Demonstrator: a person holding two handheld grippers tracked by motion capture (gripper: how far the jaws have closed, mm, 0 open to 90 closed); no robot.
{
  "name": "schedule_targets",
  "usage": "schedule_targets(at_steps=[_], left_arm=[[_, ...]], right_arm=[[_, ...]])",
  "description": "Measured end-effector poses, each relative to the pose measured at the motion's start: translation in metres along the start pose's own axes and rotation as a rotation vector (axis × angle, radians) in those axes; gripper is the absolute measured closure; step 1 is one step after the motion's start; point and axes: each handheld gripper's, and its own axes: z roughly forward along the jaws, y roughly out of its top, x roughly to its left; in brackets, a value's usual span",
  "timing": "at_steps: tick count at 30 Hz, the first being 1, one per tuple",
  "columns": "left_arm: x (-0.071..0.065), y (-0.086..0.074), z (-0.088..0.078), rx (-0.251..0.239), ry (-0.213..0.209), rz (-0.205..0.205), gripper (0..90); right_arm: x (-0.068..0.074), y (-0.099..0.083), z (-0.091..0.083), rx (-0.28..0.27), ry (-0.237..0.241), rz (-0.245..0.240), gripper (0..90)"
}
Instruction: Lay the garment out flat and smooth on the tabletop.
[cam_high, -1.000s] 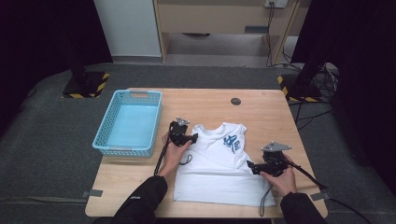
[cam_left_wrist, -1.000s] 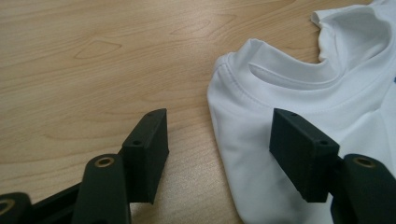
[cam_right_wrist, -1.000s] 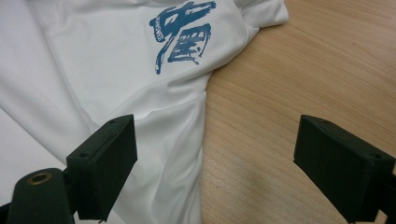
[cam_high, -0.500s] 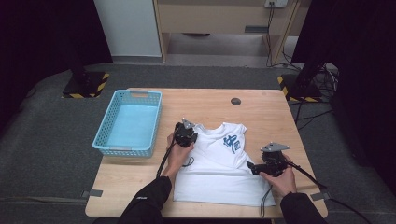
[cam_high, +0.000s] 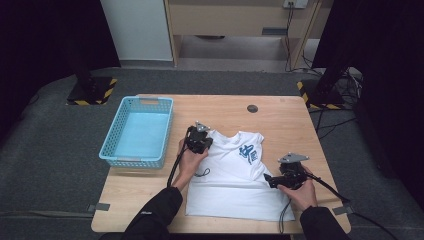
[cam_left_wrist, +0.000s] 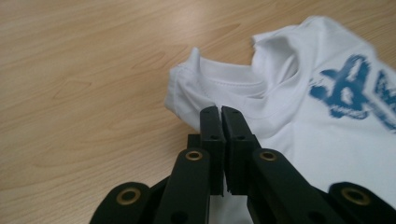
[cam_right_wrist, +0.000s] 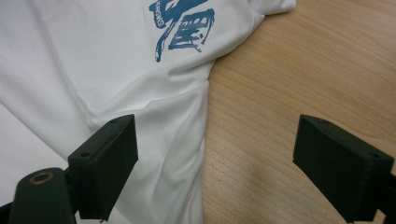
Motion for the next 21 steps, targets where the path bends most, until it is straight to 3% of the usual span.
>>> schedule_targets(at_steps=[2, 5, 9, 14, 17, 19, 21], left_arm=[[-0.012, 0.006, -0.005, -0.024, -0.013, 0.006, 88.3], [-0.033, 0.012, -0.005, -0.005, -0.039, 0.046, 88.2], [-0.063, 0.015, 0.006, 0.021, -0.084, 0.073, 88.1], [-0.098, 0.014, 0.024, 0.078, -0.147, 0.134, 88.0], [-0.109, 0.009, 0.034, 0.104, -0.200, 0.164, 84.8], [-0.108, 0.007, 0.037, 0.108, -0.250, 0.146, 79.2], [-0.103, 0.008, 0.035, 0.078, -0.276, 0.127, 72.7]], right_arm=[[0.000, 0.000, 0.000, -0.002, -0.002, 0.001, 13.9], [0.000, 0.000, 0.000, -0.002, -0.002, 0.002, 13.9], [0.000, 0.000, 0.000, 0.002, -0.002, -0.001, 13.9], [0.001, -0.001, 0.000, 0.008, -0.004, -0.003, 14.0], [0.001, -0.001, 0.000, 0.011, -0.006, -0.004, 14.0], [0.001, -0.001, 0.000, 0.011, -0.006, -0.004, 14.0], [0.001, -0.001, 0.000, 0.011, -0.006, -0.007, 14.1]])
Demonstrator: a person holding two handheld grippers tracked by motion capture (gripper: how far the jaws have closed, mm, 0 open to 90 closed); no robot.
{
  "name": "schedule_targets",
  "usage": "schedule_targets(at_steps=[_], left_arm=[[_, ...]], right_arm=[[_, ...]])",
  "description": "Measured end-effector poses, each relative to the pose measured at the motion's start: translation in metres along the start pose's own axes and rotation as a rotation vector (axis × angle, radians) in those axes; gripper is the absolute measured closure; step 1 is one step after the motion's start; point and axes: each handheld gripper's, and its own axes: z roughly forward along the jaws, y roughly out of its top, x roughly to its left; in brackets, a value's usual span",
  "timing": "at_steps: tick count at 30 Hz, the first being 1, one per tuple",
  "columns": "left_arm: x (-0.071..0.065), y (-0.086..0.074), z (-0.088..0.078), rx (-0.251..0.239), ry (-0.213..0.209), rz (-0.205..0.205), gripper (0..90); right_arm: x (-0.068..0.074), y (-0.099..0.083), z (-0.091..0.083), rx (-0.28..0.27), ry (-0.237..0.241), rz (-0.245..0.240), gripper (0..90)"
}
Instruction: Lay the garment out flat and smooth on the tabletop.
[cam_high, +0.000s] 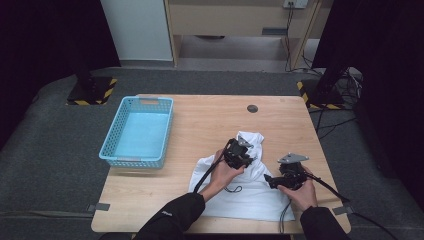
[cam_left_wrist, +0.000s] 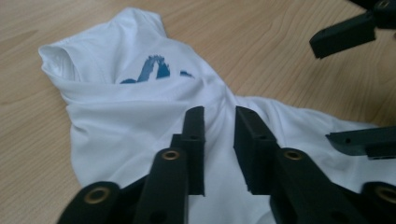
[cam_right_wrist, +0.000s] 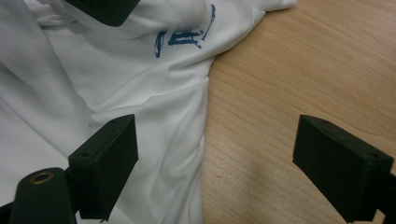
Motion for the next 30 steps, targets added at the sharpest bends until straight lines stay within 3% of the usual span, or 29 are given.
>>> schedule_targets(at_steps=[2, 6, 11, 15, 19, 22, 24, 28, 30], left_arm=[[0.010, 0.001, -0.012, -0.048, 0.015, -0.019, 67.7], [0.030, -0.001, -0.031, -0.093, 0.062, -0.041, 57.9], [0.054, -0.017, -0.042, -0.007, 0.089, -0.044, 53.6], [0.063, -0.031, -0.042, 0.014, 0.030, -0.021, 51.0], [0.066, -0.037, -0.039, 0.016, -0.004, -0.009, 48.0], [0.062, -0.038, -0.034, 0.033, -0.027, 0.028, 48.5], [0.058, -0.038, -0.031, 0.062, -0.014, 0.053, 50.9], [0.048, -0.040, -0.025, 0.158, 0.032, 0.106, 67.2], [0.042, -0.041, -0.026, 0.167, 0.064, 0.106, 74.9]], right_arm=[[0.000, 0.000, 0.000, 0.003, -0.001, -0.002, 14.1], [0.000, 0.000, 0.001, 0.005, -0.002, -0.002, 14.1], [0.001, 0.000, 0.002, 0.009, -0.002, -0.001, 14.1], [0.001, 0.000, 0.002, 0.013, 0.000, -0.004, 14.0], [0.001, 0.000, 0.002, 0.013, 0.000, -0.004, 14.0], [0.001, 0.000, 0.002, 0.013, 0.000, -0.005, 14.0], [0.001, 0.000, 0.002, 0.014, 0.000, -0.006, 14.0], [0.001, -0.001, 0.002, 0.015, 0.000, -0.007, 14.0], [0.001, 0.000, 0.002, 0.014, -0.001, -0.006, 14.0]])
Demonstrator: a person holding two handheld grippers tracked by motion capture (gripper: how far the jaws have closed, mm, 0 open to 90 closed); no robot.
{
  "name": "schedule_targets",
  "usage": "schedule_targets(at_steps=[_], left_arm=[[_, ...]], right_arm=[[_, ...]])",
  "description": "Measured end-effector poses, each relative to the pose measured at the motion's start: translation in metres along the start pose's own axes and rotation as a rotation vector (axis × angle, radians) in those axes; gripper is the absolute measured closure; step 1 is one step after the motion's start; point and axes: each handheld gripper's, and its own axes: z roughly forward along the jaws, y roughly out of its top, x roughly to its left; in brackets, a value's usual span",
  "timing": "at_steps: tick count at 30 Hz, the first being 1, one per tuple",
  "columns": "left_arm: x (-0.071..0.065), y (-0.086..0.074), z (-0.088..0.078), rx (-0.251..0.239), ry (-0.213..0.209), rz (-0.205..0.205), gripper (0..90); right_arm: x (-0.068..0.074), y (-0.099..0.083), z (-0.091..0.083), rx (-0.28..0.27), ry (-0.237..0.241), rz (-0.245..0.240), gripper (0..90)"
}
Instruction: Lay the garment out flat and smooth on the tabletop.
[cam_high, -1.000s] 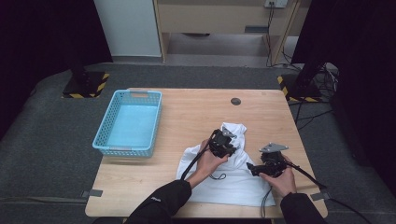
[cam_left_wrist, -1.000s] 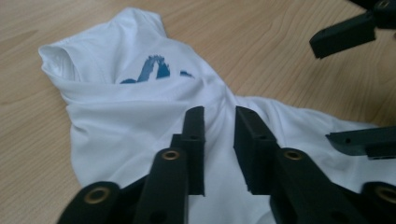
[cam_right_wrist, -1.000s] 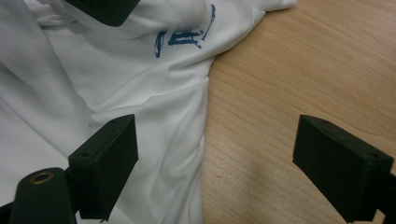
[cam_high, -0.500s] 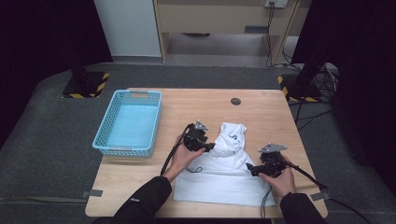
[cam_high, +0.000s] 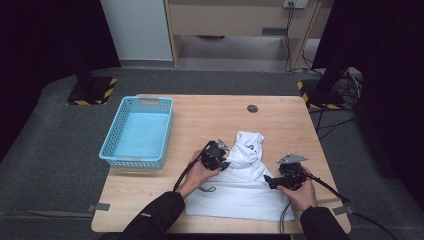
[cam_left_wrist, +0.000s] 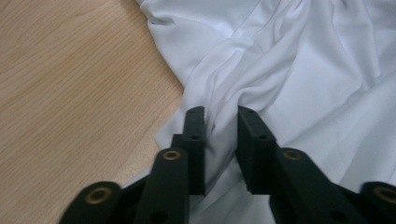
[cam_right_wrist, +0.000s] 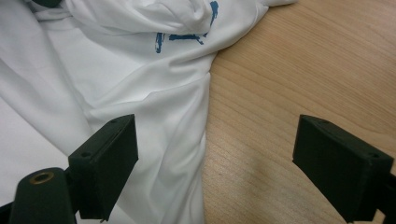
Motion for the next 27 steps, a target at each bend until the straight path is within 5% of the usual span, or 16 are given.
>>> schedule_targets(at_steps=[7, 14, 17, 22, 27], left_arm=[[-0.024, -0.004, -0.015, 0.003, 0.062, -0.006, 83.3], [-0.053, -0.018, -0.025, -0.002, 0.036, 0.038, 82.0], [-0.060, -0.021, -0.020, 0.027, 0.023, 0.043, 72.5], [-0.050, -0.020, -0.016, -0.012, -0.027, -0.024, 54.9], [-0.025, -0.010, -0.020, -0.113, -0.009, -0.041, 44.6]], right_arm=[[0.000, 0.000, 0.000, 0.001, -0.001, -0.001, 14.0], [0.000, 0.000, 0.000, 0.004, -0.003, -0.002, 14.1], [0.000, 0.000, 0.000, 0.005, -0.004, -0.002, 14.0], [0.001, -0.001, 0.001, 0.015, 0.000, -0.004, 14.0], [0.001, 0.000, 0.001, 0.013, 0.000, -0.003, 14.0]])
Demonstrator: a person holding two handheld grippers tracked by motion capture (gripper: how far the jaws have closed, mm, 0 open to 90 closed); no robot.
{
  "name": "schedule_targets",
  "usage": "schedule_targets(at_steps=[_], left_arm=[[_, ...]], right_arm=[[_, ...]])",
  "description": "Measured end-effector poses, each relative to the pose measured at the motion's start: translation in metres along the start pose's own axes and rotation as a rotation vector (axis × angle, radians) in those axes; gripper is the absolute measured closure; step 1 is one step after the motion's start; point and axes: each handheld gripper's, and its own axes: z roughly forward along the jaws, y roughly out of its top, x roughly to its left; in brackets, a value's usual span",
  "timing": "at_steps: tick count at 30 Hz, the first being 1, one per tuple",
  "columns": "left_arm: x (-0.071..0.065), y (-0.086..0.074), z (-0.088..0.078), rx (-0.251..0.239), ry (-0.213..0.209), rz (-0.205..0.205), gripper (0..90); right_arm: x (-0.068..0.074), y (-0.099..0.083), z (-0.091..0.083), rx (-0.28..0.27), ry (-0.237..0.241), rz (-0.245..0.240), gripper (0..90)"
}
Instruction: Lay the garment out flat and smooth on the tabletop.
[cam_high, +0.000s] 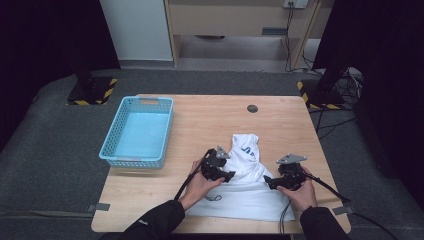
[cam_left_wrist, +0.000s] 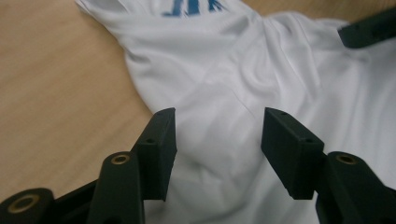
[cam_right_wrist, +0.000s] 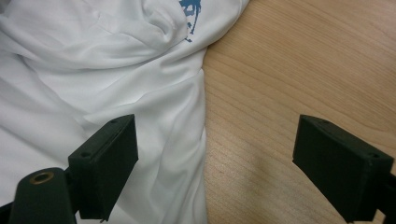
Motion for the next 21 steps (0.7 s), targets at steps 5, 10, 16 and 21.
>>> schedule_targets(at_steps=[5, 10, 16, 21], left_arm=[[0.020, 0.003, 0.010, -0.007, -0.019, -0.038, 42.5], [0.026, -0.001, 0.019, 0.033, -0.034, -0.037, 45.1], [0.021, -0.004, 0.020, 0.079, -0.016, -0.016, 61.5], [0.018, -0.002, 0.017, 0.101, 0.002, -0.017, 74.7]], right_arm=[[0.000, 0.000, 0.000, 0.001, 0.000, -0.003, 14.0], [0.000, 0.000, 0.001, 0.004, 0.000, -0.004, 14.0], [0.000, 0.000, 0.000, 0.002, 0.000, -0.004, 14.0], [0.000, 0.000, 0.000, 0.004, 0.000, -0.006, 14.0]])
